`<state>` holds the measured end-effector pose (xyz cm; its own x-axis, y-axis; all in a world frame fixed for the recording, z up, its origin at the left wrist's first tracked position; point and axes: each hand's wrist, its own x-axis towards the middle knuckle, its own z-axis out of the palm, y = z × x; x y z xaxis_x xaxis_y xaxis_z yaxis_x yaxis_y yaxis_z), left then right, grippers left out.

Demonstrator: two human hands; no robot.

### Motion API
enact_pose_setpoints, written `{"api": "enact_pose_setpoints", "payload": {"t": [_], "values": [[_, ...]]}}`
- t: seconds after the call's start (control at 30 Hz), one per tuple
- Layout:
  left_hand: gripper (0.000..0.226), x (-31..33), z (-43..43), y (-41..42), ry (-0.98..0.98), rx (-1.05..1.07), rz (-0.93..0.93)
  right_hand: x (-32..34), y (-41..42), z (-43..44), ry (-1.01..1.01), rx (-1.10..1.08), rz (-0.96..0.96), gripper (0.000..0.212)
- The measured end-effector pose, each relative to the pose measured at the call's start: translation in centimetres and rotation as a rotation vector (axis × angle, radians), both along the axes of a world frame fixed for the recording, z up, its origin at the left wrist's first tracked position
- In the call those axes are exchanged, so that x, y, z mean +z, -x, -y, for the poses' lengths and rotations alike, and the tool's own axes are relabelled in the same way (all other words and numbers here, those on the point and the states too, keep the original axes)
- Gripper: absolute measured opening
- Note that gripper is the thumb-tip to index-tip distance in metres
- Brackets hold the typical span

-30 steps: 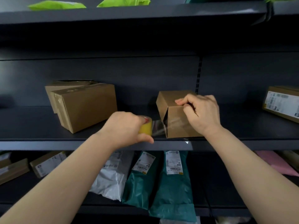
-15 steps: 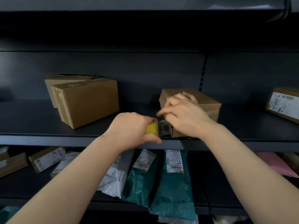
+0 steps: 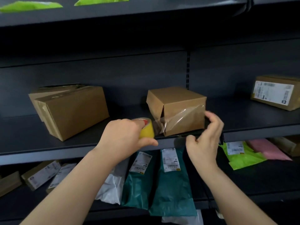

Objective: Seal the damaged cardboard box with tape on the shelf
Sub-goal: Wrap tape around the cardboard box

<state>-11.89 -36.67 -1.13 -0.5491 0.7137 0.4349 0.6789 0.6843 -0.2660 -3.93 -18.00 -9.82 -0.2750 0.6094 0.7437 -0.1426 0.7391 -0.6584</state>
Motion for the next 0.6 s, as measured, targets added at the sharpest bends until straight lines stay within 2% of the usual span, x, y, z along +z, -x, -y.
{"api": "enact_pose_setpoints", "payload": {"t": [0.03, 0.1, 0.17, 0.23, 0.33, 0.47, 0.6], "values": [[0.084, 0.2, 0.1, -0.2, 0.000, -0.002, -0.001, 0.3, 0.2, -0.5, -0.051, -0.044, 0.103, 0.088], [0.081, 0.3, 0.1, -0.2, 0.001, 0.000, 0.007, 1.2, 0.5, -1.1, -0.322, -0.127, 0.301, 0.106], [0.076, 0.4, 0.1, 0.3, 0.006, 0.016, 0.033, 2.9, 1.0, -1.0, -0.558, -0.121, 0.434, 0.121], [0.067, 0.4, 0.3, 0.5, 0.012, 0.034, 0.055, 4.6, 1.5, -0.4, -0.674, -0.073, 0.546, 0.134], [0.042, 0.1, 0.8, 0.3, -0.041, -0.057, -0.004, 6.3, 2.5, -0.4, -0.725, -0.028, 0.701, 0.144], [0.043, 0.0, 1.3, -0.3, -0.179, -0.205, -0.099, 7.3, 2.8, -1.4, -0.665, 0.046, 0.699, 0.128], [0.044, 0.5, 1.1, -1.1, -0.190, -0.175, -0.094, 7.8, 2.6, -2.1, -0.669, 0.109, 0.686, 0.122]]}}
